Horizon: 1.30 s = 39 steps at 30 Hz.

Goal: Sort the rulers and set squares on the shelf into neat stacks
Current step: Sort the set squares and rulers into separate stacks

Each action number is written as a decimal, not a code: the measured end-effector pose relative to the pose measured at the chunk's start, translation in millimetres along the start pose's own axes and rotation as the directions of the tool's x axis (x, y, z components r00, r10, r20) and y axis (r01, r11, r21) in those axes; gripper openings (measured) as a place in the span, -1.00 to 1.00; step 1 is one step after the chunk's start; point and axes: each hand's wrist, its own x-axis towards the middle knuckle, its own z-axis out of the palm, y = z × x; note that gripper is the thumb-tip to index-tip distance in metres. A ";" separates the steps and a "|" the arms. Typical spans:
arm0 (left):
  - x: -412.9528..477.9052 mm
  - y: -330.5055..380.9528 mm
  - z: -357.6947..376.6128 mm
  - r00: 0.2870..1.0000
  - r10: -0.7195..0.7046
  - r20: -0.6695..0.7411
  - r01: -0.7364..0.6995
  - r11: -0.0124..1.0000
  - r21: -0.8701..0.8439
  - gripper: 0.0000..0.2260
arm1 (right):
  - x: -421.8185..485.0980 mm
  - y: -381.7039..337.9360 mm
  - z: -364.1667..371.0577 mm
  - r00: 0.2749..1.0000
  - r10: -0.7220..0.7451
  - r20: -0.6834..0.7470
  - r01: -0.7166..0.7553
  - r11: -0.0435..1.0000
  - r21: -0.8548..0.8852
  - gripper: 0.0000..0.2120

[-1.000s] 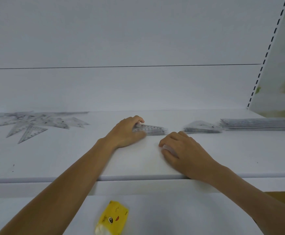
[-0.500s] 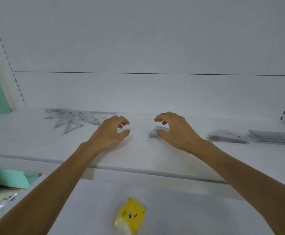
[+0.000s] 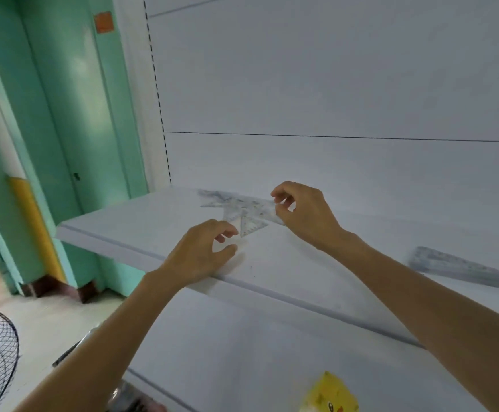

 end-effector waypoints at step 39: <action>163.5 -164.9 -5.4 0.883 0.072 0.464 -0.167 0.972 0.167 -0.57 | 151.2 54.5 153.8 0.881 0.433 0.190 -0.304 0.826 -0.474 -0.52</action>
